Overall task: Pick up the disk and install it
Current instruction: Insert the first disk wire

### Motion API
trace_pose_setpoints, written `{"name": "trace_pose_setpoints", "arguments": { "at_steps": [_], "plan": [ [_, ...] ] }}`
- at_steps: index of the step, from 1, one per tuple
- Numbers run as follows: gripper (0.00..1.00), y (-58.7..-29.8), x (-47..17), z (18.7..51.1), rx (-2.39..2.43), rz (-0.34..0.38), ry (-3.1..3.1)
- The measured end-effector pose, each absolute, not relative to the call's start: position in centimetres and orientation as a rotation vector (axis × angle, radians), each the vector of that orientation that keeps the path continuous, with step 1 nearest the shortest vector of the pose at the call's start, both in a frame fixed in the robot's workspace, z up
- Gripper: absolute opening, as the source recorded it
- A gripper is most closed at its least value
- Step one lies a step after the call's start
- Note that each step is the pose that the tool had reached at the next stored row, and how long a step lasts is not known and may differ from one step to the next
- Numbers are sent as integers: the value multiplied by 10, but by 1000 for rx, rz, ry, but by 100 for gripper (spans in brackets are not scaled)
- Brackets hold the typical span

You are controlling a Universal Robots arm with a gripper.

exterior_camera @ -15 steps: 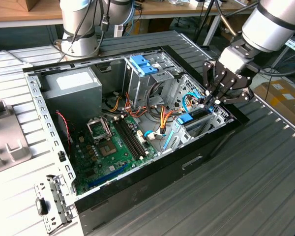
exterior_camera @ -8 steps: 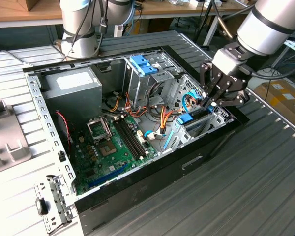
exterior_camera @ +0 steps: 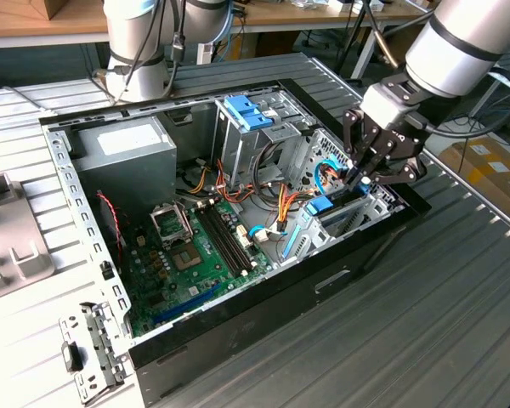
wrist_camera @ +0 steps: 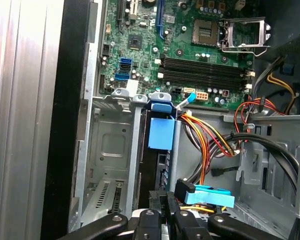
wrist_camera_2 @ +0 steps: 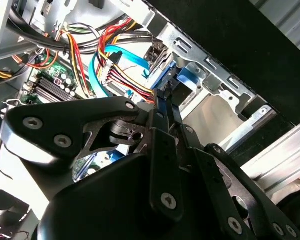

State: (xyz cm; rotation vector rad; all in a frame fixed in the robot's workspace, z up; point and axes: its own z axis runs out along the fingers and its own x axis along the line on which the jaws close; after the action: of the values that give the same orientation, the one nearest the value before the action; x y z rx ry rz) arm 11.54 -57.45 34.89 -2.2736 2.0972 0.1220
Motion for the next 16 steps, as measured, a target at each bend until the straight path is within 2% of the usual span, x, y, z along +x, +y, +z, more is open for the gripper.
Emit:
{"name": "trace_pose_setpoints", "arguments": {
  "at_steps": [16],
  "plan": [
    [17,-574,115,346,-2248,116,2129]
  ]
}}
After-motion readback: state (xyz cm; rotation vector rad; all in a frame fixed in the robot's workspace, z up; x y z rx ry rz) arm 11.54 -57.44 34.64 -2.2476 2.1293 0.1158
